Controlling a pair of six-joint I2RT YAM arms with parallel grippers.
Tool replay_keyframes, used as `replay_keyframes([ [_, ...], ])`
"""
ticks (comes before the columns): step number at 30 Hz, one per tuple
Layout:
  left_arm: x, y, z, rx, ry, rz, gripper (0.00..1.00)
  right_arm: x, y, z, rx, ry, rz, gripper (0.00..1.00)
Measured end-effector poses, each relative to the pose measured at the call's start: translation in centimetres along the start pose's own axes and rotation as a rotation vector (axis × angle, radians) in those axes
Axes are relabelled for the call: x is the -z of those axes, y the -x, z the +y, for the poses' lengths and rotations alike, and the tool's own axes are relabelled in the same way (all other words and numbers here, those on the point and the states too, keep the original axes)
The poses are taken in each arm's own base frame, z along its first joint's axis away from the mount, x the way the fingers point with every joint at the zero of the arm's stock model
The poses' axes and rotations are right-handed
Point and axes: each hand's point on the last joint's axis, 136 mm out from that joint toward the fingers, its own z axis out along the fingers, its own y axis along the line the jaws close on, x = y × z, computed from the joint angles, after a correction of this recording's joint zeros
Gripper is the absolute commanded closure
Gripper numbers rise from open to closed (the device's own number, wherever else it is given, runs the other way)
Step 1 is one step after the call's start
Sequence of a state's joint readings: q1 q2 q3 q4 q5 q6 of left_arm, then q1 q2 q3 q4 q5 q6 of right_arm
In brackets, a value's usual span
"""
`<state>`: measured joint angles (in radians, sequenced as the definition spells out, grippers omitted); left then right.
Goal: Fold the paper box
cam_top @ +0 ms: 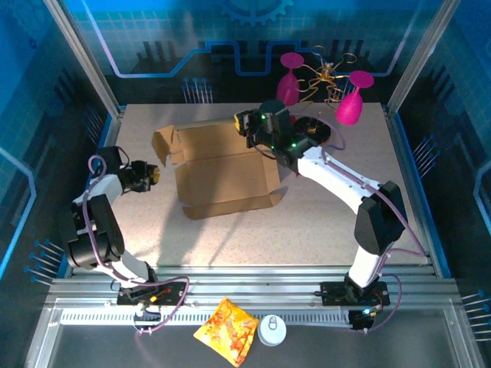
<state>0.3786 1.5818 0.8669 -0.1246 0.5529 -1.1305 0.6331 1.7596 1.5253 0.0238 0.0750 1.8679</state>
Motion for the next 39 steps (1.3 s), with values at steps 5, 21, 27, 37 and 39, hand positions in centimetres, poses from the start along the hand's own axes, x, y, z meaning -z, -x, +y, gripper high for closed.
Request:
replay_keyframes([
  [5,-2.2,-0.5,0.5,0.024,-0.103,0.067,0.81,0.0,0.6,-0.1,-0.014,-0.001,-0.01,1.0],
  [21,-5.8,-0.4,-2.8,0.023,-0.328,0.161,0.76,-1.0,1.4,-1.2,-0.052,-0.024,-0.022,1.0],
  [27,-6.7,-1.6,-1.1,0.072,-0.393,0.201,0.76,-2.2,1.9,-1.2,-0.065,-0.026,-0.029,1.0],
  [37,-6.2,-2.3,-0.6,0.117,-0.464,0.211,0.71,-2.4,2.2,-1.3,-0.085,-0.032,-0.021,1.0],
  [39,-6.0,-2.1,-0.6,0.122,-0.468,0.193,0.7,-2.4,2.2,-1.4,-0.091,-0.032,-0.018,1.0],
])
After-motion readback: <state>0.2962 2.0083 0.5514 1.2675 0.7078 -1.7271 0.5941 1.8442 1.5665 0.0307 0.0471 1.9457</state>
